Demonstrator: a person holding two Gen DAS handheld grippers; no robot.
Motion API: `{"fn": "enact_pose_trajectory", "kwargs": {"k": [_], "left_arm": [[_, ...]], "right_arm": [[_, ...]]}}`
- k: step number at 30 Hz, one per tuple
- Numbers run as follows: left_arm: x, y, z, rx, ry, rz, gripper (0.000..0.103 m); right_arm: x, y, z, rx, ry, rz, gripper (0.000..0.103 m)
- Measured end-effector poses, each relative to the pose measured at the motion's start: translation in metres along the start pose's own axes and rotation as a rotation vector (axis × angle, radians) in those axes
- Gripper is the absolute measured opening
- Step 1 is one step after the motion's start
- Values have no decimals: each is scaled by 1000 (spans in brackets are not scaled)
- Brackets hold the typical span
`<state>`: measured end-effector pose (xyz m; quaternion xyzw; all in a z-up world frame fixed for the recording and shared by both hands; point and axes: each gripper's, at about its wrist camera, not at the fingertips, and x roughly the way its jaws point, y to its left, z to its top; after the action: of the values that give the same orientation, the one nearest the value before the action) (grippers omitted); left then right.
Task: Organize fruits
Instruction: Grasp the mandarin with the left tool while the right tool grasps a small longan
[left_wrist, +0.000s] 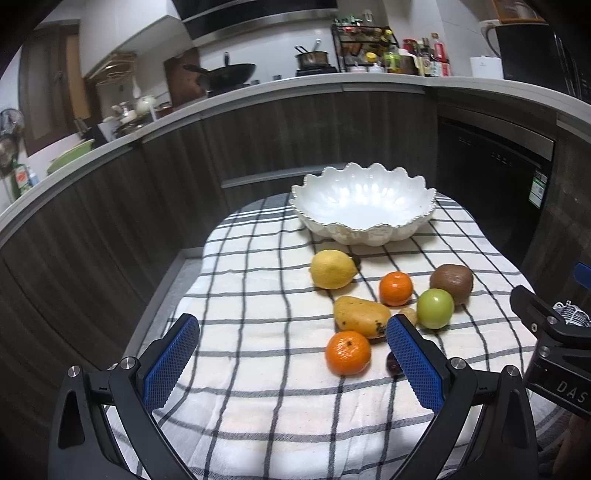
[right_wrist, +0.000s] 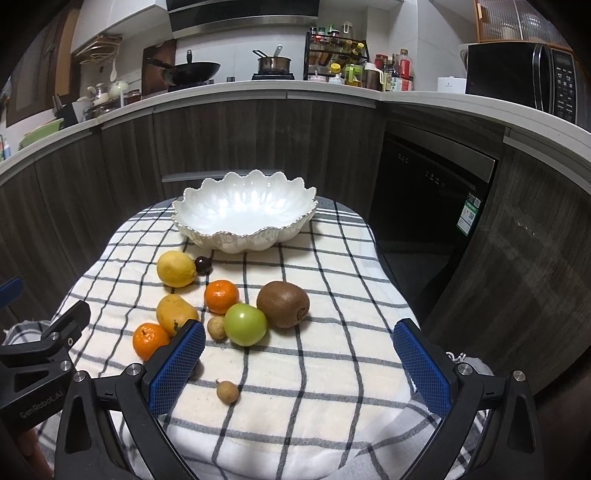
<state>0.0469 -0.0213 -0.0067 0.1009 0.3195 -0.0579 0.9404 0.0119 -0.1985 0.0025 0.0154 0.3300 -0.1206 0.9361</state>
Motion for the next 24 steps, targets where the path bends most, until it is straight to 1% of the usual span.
{"fn": "enact_pose_trajectory", "kwargs": {"k": [5, 13, 15, 19, 21, 24], "left_arm": [[14, -6, 4, 21, 46, -26, 103], [44, -13, 1, 32, 128, -62, 102], [52, -15, 1, 39, 151, -74, 100], [74, -20, -1, 46, 229, -107, 96], [84, -23, -3, 55, 262, -120, 89], [95, -27, -6, 71, 298, -130, 83]], "right_arm": [[6, -1, 8, 4, 13, -3, 103], [22, 5, 8, -16, 64, -10, 103], [27, 7, 8, -14, 82, -10, 103], [37, 8, 8, -17, 113, -18, 103], [45, 8, 7, -16, 135, -19, 102], [55, 9, 4, -15, 165, -19, 102]]}}
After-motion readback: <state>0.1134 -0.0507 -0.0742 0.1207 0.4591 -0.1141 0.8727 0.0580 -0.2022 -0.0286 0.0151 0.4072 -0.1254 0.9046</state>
